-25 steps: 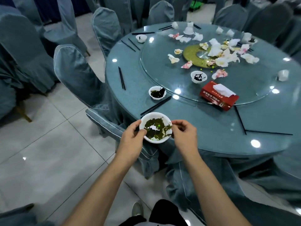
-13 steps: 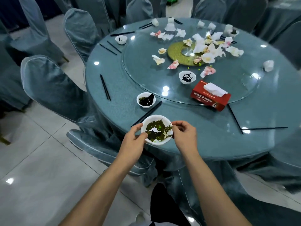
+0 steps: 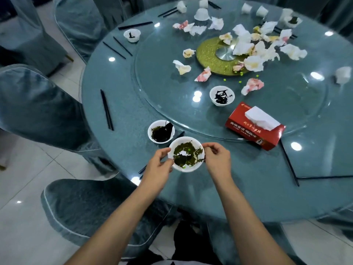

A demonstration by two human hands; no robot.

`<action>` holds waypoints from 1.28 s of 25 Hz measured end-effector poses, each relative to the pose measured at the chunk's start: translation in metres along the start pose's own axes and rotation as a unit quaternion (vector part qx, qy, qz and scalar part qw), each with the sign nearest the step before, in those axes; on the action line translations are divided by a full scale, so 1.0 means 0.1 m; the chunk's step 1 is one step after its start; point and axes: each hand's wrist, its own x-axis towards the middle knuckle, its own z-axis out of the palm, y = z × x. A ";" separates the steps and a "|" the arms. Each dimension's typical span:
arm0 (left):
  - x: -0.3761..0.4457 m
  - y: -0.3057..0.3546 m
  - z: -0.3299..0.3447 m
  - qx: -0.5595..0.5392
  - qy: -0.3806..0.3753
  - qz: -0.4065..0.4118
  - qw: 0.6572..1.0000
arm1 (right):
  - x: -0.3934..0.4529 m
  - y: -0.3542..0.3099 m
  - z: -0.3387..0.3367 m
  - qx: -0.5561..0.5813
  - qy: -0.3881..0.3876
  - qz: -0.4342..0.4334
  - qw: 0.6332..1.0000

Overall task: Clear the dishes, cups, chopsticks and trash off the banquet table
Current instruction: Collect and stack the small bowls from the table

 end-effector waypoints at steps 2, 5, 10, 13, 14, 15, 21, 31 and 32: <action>0.21 -0.03 0.12 -0.005 -0.002 -0.013 1.000 | 0.20 0.01 -0.02 -0.013 -0.006 0.010 1.000; 0.44 -0.08 0.26 -0.011 -0.024 -0.033 0.999 | 0.43 0.06 -0.05 -0.036 -0.004 0.023 0.999; 0.72 -0.15 0.39 0.000 -0.044 -0.037 0.998 | 0.66 0.15 -0.05 -0.045 0.011 0.051 0.998; 0.83 -0.17 0.44 -0.002 -0.046 -0.044 0.998 | 0.76 0.20 -0.03 -0.042 0.010 0.070 0.997; 0.85 -0.18 0.45 -0.005 -0.044 -0.046 0.998 | 0.78 0.21 -0.02 -0.042 0.009 0.075 0.996; 0.88 -0.18 0.46 -0.004 -0.043 -0.049 0.998 | 0.81 0.23 -0.01 -0.043 0.008 0.079 0.996; 1.01 -0.19 0.54 -0.001 -0.034 -0.061 0.998 | 0.90 0.36 -0.01 -0.065 0.000 0.091 0.994; 1.14 -0.25 0.56 0.014 -0.019 -0.070 0.997 | 1.31 0.01 0.05 0.003 0.072 0.011 0.997; 1.15 -0.24 0.57 0.016 -0.018 -0.069 0.997 | 1.42 -0.07 0.10 0.032 0.076 0.011 0.997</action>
